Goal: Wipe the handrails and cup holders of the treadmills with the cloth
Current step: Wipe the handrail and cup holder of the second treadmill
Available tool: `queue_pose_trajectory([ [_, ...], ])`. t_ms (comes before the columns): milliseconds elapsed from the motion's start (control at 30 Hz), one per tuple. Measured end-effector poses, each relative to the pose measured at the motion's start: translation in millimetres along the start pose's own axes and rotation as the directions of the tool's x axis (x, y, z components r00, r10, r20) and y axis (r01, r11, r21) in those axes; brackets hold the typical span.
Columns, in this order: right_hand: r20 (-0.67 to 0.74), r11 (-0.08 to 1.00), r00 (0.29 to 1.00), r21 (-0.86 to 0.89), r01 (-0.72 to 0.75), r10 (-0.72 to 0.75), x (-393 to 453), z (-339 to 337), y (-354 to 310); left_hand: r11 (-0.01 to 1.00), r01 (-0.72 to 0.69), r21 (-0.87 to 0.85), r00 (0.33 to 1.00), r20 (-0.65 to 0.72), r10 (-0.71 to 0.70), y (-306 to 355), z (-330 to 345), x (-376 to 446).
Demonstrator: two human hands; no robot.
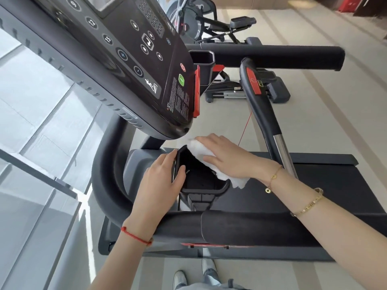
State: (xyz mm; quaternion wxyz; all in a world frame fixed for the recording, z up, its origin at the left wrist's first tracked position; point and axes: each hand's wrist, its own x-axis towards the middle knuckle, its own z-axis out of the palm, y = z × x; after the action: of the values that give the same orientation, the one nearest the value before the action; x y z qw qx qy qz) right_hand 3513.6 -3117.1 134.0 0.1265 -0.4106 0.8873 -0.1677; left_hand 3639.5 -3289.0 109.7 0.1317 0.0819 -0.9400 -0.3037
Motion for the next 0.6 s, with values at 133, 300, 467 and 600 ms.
queue_pose_trajectory([
  [133,0.001,0.991,0.996,-0.104,0.085,-0.086,28,-1,-19,1.000,0.000,0.014,1.000,-0.015,0.000,-1,1,0],
  [300,-0.037,0.987,0.993,0.119,-0.107,0.112,1,3,-5,1.000,-0.006,0.015,1.000,-0.016,0.006,-1,-1,0],
  [467,-0.113,0.877,0.923,0.371,-0.305,0.369,-40,23,-20,1.000,-0.014,0.000,1.000,-0.005,0.014,2,-3,-2],
  [600,-0.106,0.848,0.896,0.386,-0.364,0.432,-37,25,-24,1.000,-0.023,-0.011,1.000,-0.002,0.023,2,-4,-1],
])
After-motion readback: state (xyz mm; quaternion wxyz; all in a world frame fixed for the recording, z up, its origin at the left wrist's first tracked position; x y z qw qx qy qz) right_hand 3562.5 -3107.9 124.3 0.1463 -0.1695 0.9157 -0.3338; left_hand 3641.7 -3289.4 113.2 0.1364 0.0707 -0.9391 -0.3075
